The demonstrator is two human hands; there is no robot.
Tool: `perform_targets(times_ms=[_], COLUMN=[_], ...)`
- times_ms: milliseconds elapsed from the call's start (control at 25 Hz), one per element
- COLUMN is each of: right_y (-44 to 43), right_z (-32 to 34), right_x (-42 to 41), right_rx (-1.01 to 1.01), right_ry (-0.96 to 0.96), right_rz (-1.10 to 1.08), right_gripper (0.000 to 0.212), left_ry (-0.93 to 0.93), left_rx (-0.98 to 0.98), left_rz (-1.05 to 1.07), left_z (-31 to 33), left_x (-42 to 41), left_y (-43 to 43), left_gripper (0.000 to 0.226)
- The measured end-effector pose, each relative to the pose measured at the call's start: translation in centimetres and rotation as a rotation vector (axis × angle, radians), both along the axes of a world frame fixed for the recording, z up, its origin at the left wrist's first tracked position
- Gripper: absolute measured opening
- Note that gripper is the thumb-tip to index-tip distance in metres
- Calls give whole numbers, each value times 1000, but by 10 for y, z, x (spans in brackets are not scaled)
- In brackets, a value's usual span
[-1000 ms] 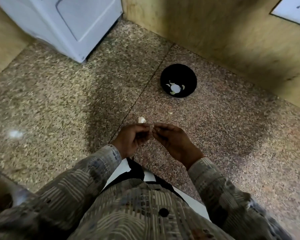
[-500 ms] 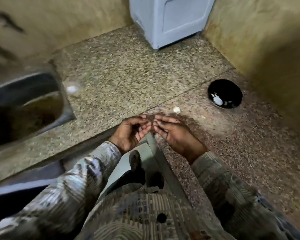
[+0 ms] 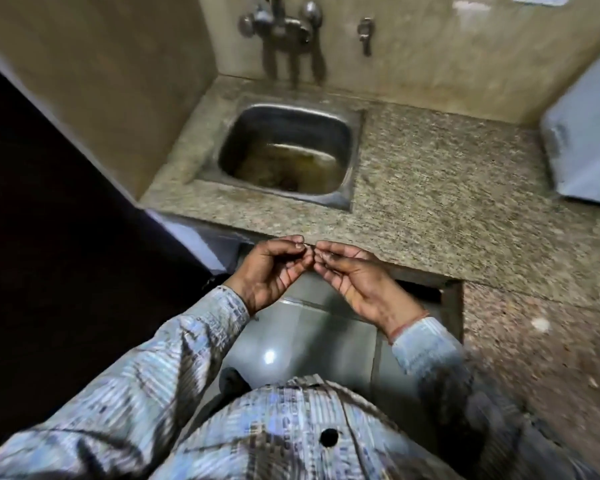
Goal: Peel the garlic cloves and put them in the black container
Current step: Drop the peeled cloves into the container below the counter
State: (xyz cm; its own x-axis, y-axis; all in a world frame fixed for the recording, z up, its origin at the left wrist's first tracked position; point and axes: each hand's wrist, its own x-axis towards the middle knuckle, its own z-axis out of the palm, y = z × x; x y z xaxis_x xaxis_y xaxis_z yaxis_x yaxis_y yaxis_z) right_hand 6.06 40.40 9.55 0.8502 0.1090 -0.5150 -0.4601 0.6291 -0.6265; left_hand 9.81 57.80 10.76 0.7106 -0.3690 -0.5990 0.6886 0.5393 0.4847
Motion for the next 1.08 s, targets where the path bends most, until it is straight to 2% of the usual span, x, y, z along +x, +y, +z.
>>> perform_targets(times_ms=[320, 560, 760, 920, 1080], right_y=[215, 295, 315, 328, 353], right_z=[-14, -68, -198, -358, -534], right_x=[83, 124, 169, 206, 230], right_rx=[-181, -237, -258, -297, -384], right_ry=[-18, 8, 126, 241, 406], right_rz=[361, 526, 533, 711, 802], right_gripper=[21, 21, 17, 33, 41], left_ry=[2, 70, 146, 230, 327], left_rx=[104, 148, 258, 430, 482], left_rz=[182, 271, 302, 293, 292], left_z=[-24, -80, -209, -363, -522], left_x=[37, 57, 84, 110, 132], left_y=[216, 289, 301, 297, 297], left_gripper=[23, 23, 19, 22, 29])
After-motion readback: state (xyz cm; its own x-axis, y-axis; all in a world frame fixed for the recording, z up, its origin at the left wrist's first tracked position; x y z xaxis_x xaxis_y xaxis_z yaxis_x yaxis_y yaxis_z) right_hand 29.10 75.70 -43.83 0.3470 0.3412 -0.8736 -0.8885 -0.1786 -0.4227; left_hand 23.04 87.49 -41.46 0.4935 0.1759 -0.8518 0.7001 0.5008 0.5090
